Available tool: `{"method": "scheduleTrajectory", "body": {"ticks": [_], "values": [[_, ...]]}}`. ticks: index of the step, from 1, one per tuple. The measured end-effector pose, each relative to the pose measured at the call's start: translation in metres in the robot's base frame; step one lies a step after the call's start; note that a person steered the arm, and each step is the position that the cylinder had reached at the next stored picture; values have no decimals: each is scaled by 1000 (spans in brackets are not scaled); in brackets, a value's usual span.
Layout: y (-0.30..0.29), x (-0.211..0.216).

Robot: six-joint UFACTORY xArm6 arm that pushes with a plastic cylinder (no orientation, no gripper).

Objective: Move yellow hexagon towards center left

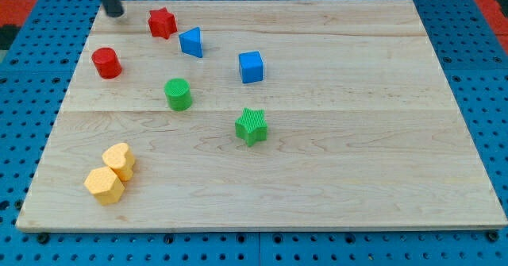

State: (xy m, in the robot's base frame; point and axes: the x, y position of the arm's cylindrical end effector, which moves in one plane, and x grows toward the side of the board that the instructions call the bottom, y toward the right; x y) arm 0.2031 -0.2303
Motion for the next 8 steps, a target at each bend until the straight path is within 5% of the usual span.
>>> {"method": "scheduleTrajectory", "body": {"ticks": [2,3,5,7,8], "values": [[84,23],[55,68],[71,37],[102,74],[127,21]]}}
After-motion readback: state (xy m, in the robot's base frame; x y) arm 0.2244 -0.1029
